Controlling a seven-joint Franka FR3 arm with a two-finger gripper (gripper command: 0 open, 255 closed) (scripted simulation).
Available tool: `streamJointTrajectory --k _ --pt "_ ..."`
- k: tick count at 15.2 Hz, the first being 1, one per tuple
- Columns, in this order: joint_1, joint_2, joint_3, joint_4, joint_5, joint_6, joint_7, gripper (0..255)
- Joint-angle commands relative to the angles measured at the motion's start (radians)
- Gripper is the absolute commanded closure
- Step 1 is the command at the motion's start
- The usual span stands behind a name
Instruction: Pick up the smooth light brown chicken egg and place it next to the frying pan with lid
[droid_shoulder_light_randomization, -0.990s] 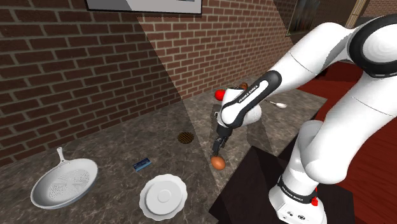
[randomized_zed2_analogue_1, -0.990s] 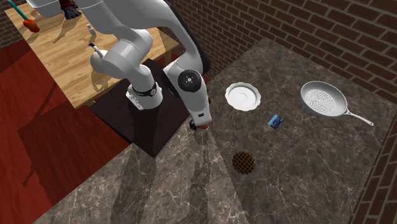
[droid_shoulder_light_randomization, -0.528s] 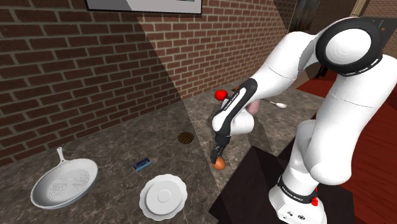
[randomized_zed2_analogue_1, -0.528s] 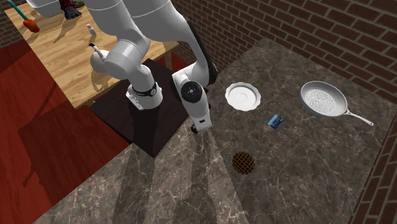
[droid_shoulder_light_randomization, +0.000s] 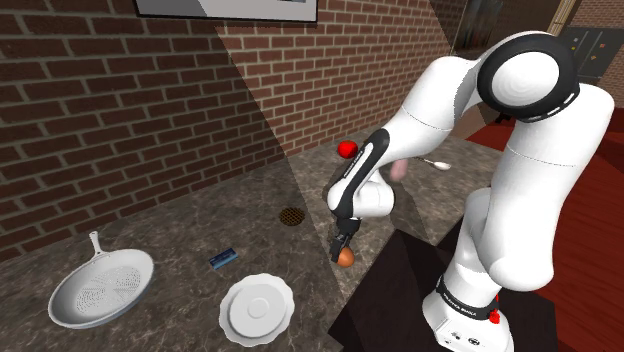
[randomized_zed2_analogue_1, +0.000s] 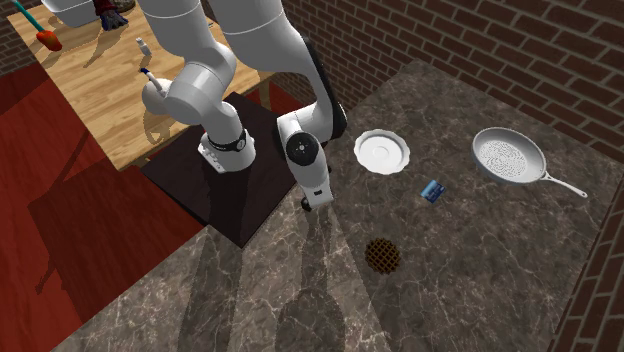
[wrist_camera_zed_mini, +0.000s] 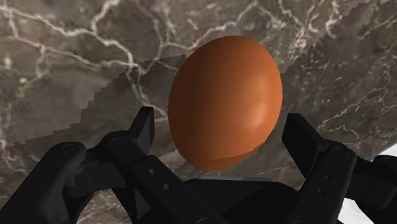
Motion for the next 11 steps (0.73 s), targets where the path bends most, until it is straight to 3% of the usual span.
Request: streamJointTrajectory --k 1,2,3,11 --pt "0.000 0.001 0.000 0.000 0.002 0.000 -0.001 0" --pt "0.000 0.001 0.000 0.000 0.002 0.000 -0.001 0" --pt "0.000 0.001 0.000 0.000 0.002 0.000 -0.001 255" --pt "0.000 0.001 0.001 0.000 0.002 0.001 -0.001 255"
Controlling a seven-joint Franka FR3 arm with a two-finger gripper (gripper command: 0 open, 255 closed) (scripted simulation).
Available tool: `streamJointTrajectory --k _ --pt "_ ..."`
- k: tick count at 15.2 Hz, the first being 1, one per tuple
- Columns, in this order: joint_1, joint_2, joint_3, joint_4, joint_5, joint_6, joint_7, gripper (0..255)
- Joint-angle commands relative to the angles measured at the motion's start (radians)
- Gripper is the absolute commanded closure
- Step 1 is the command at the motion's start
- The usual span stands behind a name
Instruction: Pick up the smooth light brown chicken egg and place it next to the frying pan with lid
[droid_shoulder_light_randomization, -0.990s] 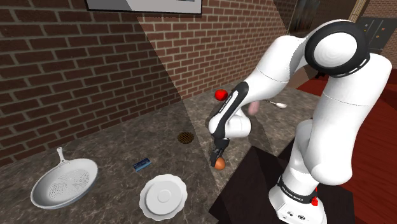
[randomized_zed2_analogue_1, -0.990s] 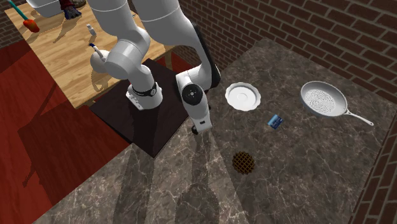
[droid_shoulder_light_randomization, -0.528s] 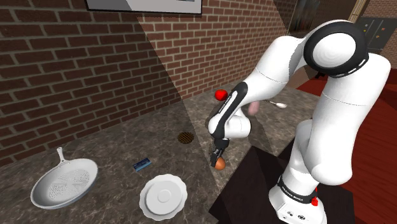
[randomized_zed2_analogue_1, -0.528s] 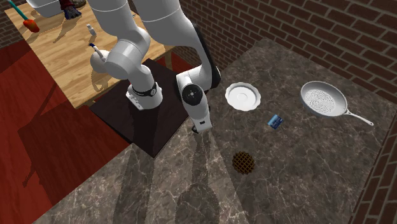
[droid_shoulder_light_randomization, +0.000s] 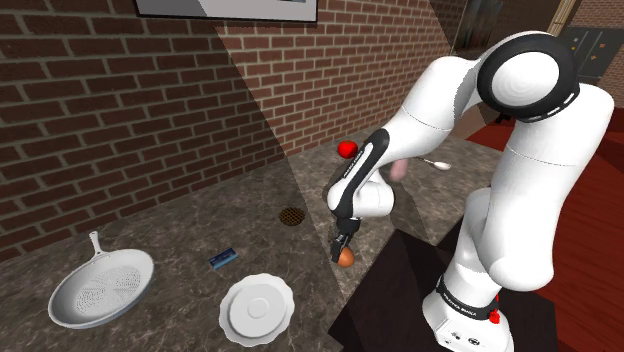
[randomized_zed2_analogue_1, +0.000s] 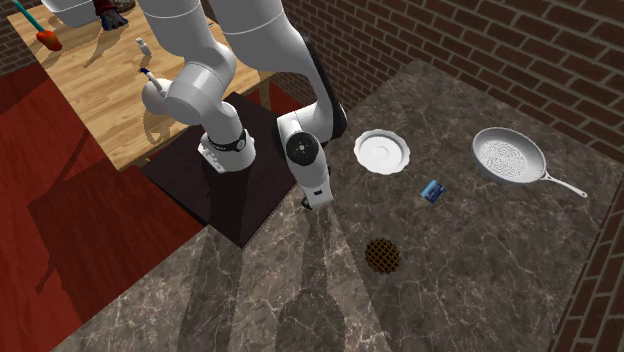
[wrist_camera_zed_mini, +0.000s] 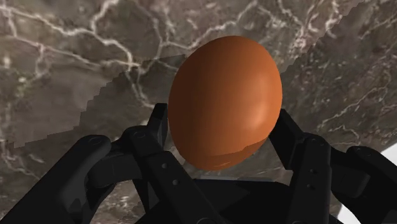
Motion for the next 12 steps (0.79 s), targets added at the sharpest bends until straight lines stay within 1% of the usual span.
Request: streamJointTrajectory --k 1,4,7,9,12 --pt "0.000 0.000 -0.001 0.000 -0.001 0.000 0.000 255" --pt "-0.008 -0.068 -0.020 -0.022 -0.129 -0.029 0.104 255" --pt "-0.030 -0.135 -0.024 -0.037 -0.244 -0.065 0.195 255" --pt "-0.052 -0.177 -0.017 -0.043 -0.308 -0.094 0.247 255" --pt "-0.083 -0.237 -0.004 -0.047 -0.385 -0.142 0.310 255"
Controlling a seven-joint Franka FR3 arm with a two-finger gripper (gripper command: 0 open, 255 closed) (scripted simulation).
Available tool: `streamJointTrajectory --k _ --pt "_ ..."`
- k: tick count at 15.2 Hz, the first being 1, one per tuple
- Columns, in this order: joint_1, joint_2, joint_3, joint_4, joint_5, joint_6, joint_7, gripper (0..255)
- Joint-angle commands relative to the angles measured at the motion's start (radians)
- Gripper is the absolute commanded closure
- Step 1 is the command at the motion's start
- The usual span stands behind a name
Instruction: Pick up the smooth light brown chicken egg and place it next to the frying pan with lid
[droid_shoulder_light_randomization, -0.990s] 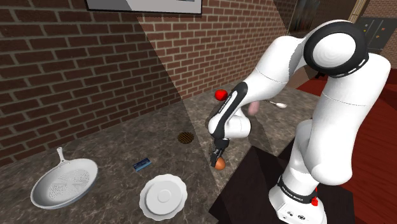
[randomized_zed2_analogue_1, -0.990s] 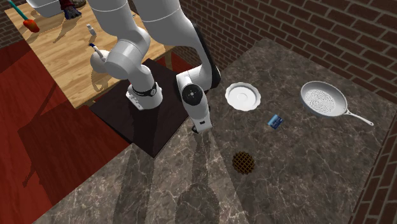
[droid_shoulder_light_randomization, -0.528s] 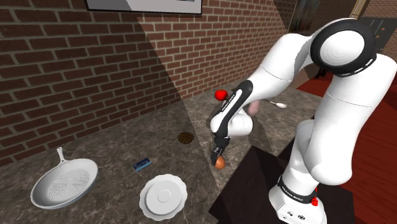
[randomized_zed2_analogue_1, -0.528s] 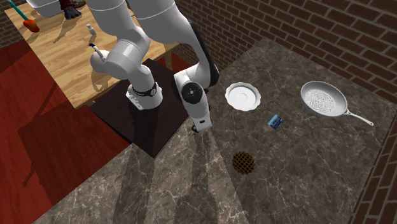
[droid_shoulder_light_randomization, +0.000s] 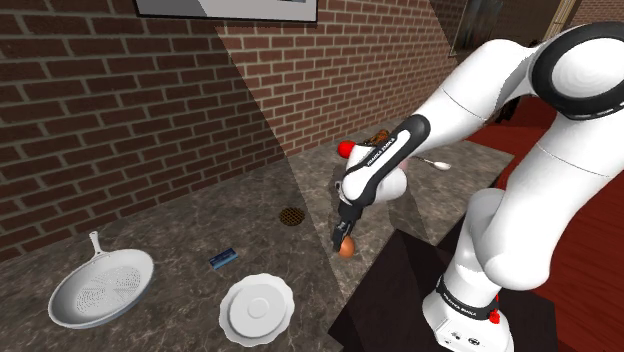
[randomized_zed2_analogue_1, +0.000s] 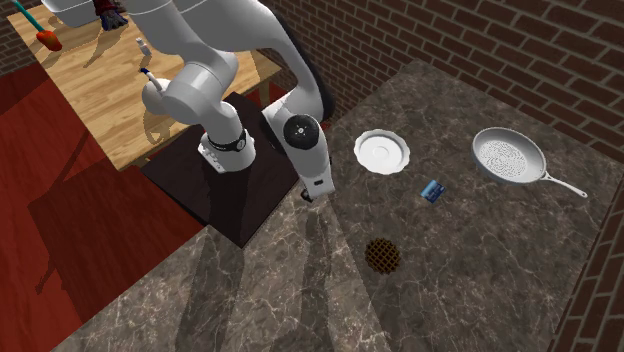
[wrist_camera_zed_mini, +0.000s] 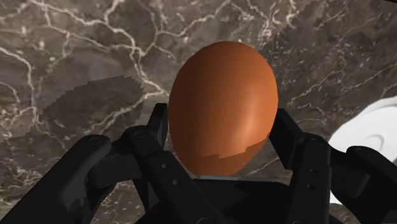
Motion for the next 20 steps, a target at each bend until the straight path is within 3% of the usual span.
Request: streamJointTrajectory --k 1,7,15,20 --pt "-0.019 -0.036 0.008 -0.001 -0.044 -0.032 0.035 255" --pt "-0.068 -0.144 0.036 0.007 -0.136 -0.139 0.116 255" --pt "-0.109 -0.264 0.064 0.038 -0.200 -0.286 0.182 255" --pt "-0.047 -0.109 0.085 0.173 -0.142 -0.260 0.207 255"
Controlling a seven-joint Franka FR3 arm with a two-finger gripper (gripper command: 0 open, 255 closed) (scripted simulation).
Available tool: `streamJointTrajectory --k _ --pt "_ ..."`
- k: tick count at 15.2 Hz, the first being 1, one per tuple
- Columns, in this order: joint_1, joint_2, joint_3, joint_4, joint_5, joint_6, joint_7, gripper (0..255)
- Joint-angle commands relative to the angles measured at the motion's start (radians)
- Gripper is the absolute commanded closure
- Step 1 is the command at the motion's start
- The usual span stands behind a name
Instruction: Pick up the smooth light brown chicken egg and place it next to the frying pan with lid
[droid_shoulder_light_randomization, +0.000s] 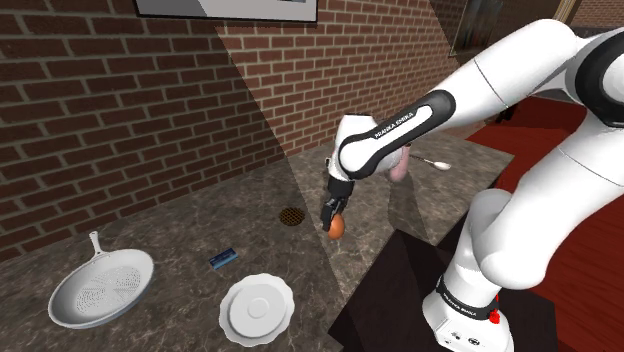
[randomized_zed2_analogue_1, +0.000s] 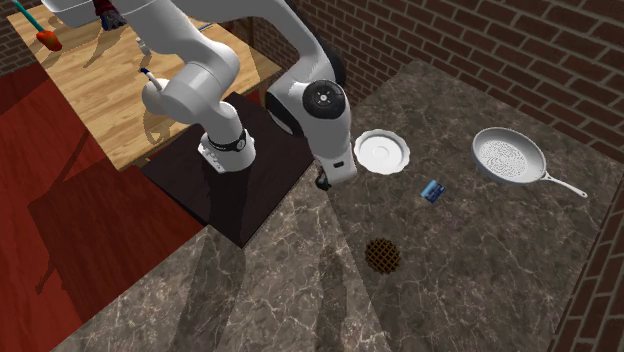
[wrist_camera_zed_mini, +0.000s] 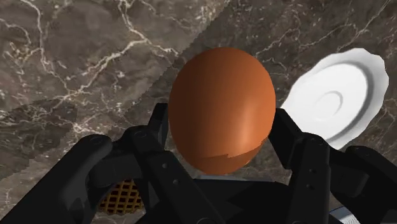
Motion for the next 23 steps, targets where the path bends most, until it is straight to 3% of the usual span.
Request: streamJointTrajectory --k 1,12,23 --pt "0.025 0.070 0.011 0.071 0.024 0.002 0.014 255" --pt "0.093 0.443 0.062 0.506 0.088 -0.050 0.094 255" --pt "0.116 0.822 0.090 1.068 0.077 -0.218 0.208 255"
